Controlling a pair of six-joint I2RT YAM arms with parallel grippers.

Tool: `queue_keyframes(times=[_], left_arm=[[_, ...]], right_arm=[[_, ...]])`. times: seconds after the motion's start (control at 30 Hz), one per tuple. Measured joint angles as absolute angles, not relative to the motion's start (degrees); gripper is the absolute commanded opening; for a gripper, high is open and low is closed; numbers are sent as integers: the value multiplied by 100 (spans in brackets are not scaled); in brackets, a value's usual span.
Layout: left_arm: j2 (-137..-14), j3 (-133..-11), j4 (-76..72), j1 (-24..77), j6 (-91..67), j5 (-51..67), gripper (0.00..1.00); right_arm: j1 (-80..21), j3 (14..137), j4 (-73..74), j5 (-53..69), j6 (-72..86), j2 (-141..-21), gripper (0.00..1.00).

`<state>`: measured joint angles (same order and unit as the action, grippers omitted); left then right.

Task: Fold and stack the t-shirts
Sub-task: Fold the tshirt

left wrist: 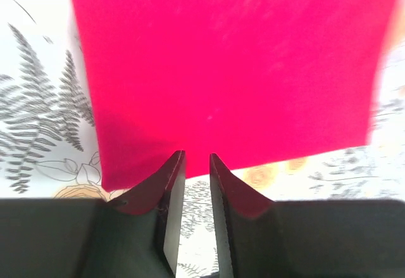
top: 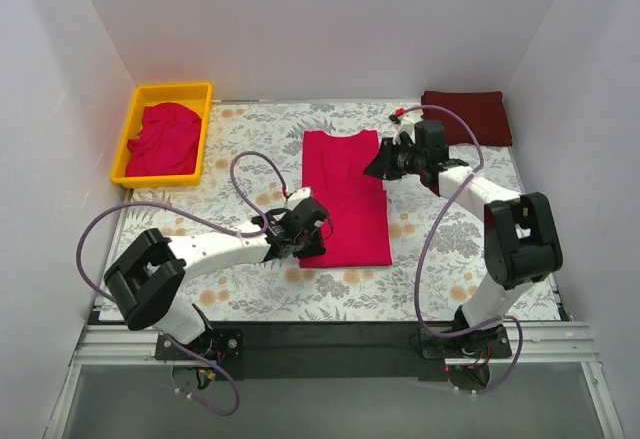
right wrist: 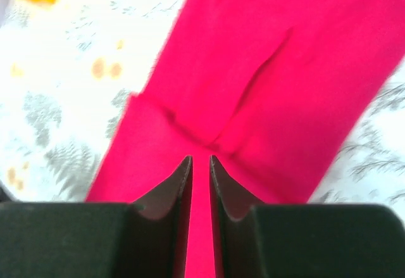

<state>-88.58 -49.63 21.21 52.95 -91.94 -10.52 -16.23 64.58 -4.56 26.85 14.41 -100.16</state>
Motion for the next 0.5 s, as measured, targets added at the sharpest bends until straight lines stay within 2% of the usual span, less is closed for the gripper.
queue_keyframes(times=[0.17,0.27,0.37,0.5], left_arm=[[-8191,-5074,1942,4978,-9054,-1286,22],[-8086,-5078,1409,4316,-8910,-1105,20],[-8444,-5137,845,3599,-8753,-869,16],[-9489,-5581,395,3208,-8562,-617,11]], right_arm=[[-1553,5487,-934,3363,1839,-9354,24],[-1457,5179,-1179,3625,2060,-9421,24],[-1308,5063,-1542,3938,2300,-9692,24],[-1068,5089,-2075,4265,2543,-10342,23]])
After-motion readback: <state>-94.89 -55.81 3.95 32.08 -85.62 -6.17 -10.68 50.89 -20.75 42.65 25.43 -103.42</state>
